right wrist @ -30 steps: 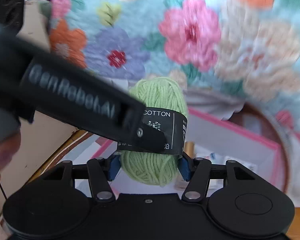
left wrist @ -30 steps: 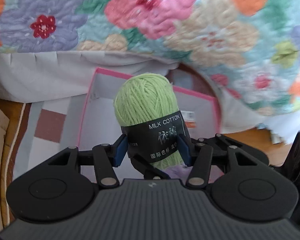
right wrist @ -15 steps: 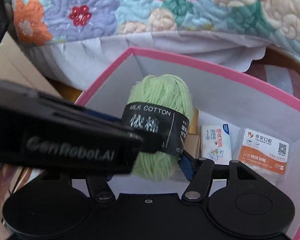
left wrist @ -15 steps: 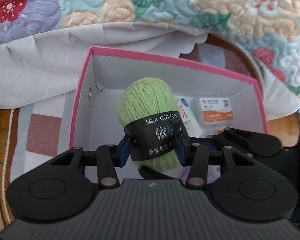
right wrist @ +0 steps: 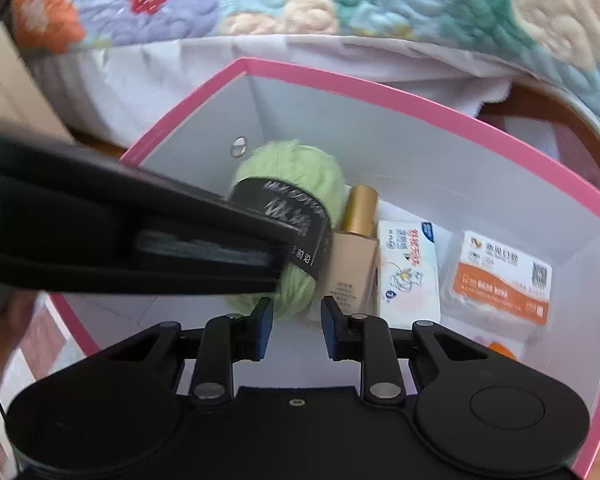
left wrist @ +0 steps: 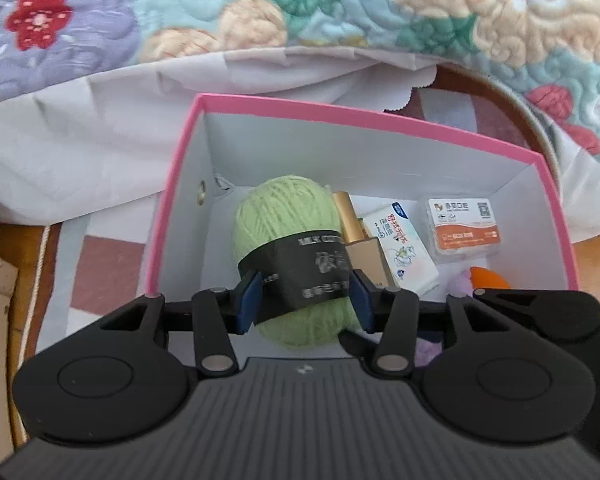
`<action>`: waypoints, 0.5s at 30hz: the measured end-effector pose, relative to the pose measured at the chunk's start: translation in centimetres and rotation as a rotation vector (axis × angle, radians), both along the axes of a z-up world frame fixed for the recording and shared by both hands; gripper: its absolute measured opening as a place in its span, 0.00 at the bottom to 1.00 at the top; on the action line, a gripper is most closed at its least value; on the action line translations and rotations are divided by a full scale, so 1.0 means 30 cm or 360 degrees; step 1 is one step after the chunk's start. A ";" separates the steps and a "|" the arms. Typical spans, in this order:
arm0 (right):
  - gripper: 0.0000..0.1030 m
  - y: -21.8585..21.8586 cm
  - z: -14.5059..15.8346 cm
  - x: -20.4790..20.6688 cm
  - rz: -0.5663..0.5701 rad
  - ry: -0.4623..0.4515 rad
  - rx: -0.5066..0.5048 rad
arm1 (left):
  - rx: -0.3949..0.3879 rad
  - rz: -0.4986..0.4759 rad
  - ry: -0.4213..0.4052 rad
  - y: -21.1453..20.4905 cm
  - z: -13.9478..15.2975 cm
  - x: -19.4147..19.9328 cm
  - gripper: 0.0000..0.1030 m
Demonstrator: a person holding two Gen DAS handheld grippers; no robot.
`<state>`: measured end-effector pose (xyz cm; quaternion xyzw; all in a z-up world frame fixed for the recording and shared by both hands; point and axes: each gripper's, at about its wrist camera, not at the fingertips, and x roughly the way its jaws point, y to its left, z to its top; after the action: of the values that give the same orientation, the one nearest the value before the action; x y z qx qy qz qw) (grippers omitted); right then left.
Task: Organize objects
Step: 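Lower the yarn ball into the pink box and open the left tool, then withdraw the left tool and move it toward the wet-wipes pack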
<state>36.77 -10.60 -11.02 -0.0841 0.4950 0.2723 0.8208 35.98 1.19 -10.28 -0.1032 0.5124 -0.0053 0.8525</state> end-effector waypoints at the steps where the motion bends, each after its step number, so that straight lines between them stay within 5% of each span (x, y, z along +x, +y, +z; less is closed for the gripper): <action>1: 0.28 -0.012 0.010 -0.005 -0.0023 0.0002 0.0034 | 0.0007 -0.0001 0.0000 0.003 0.019 -0.010 0.46; 9: 0.32 -0.077 0.138 -0.140 -0.0072 -0.0069 0.0087 | 0.0083 -0.0071 0.0087 0.010 0.194 -0.182 0.51; 15: 0.39 -0.123 0.289 -0.266 -0.0120 -0.0084 0.0072 | 0.0112 -0.0135 0.0024 0.018 0.349 -0.336 0.53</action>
<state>28.77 -14.28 -2.35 -0.0538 0.4697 0.2499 0.8450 25.91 1.73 0.20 -0.0515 0.5225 -0.0228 0.8508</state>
